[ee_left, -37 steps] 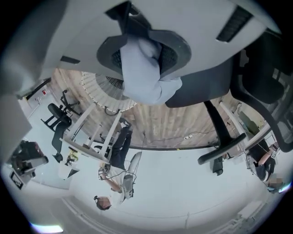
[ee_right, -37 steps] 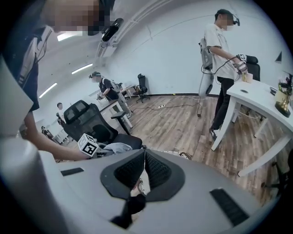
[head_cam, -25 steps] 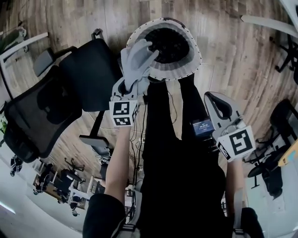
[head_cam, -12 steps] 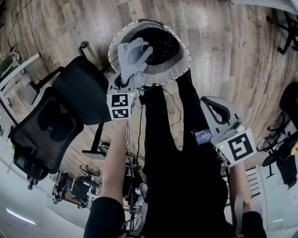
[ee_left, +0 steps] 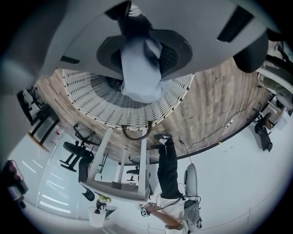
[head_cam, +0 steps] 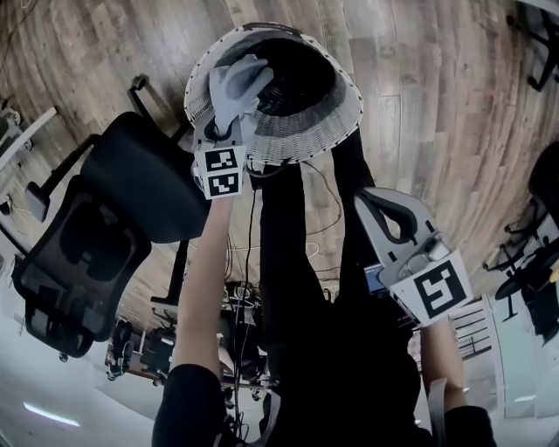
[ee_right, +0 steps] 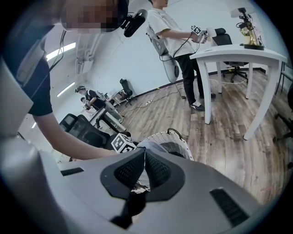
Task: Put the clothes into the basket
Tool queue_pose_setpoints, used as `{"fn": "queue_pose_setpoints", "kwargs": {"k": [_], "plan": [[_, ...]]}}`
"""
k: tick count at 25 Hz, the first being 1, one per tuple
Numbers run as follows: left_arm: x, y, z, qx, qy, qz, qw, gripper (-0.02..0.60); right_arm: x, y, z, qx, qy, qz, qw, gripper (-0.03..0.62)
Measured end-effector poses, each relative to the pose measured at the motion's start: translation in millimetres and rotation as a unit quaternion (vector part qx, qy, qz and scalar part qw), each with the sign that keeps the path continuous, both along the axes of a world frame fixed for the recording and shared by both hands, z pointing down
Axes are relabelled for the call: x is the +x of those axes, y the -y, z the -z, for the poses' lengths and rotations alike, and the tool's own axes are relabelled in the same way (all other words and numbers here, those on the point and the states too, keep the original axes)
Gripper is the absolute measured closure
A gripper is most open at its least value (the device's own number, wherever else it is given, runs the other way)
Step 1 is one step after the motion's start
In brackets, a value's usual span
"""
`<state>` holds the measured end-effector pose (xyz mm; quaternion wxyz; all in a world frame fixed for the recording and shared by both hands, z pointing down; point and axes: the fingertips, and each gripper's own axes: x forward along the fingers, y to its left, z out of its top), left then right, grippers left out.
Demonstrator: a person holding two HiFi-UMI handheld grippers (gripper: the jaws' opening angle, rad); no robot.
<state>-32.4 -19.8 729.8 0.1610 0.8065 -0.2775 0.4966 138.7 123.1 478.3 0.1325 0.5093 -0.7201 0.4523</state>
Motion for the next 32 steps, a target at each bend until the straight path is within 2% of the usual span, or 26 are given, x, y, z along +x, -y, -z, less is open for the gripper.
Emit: {"fn": "queue_pose_setpoints", "kwargs": {"k": [2,4,6,9,13,16,20,25,27,29,32], "plan": [[-3,4,-20,0.009,0.017,-0.006,0.9998,0.495,-4,-3,-12,-0.011,0.002,0.005,1.0,0.577],[-5,10,-40,0.004,0.024,0.008,0.9997,0.494,-7,-10,-25,-0.019,-0.003,0.026,0.999,0.577],[-10,18,-59,-0.013,0.02,0.049,0.9985,0.494,-12,-15,-38,-0.03,-0.009,0.036,0.999,0.577],[-22,34,-82,-0.03,0.01,0.125,0.9917,0.494,-20,-14,-53,-0.044,-0.012,0.032,0.998,0.577],[-28,53,-108,-0.03,0.011,0.18,0.9831,0.494,-29,-1,-64,-0.047,-0.006,0.018,0.999,0.577],[-22,58,-127,-0.036,0.019,0.183,0.9823,0.494,-33,4,-73,-0.049,-0.006,0.023,0.999,0.577],[-12,60,-148,-0.05,0.03,0.176,0.9827,0.491,-38,15,-82,-0.065,0.003,-0.009,0.998,0.577],[-15,62,-173,-0.065,0.044,0.192,0.9783,0.477,-43,9,-93,-0.063,-0.007,0.026,0.998,0.577],[-18,61,-180,-0.074,0.05,0.199,0.9759,0.471,-43,9,-96,-0.071,-0.007,0.018,0.997,0.577],[-22,63,-181,-0.071,0.062,0.198,0.9758,0.47,-42,9,-97,-0.077,-0.007,0.007,0.997,0.577],[-25,68,-179,-0.054,0.067,0.2,0.9761,0.471,-41,5,-98,-0.072,-0.01,0.025,0.997,0.577]]}}
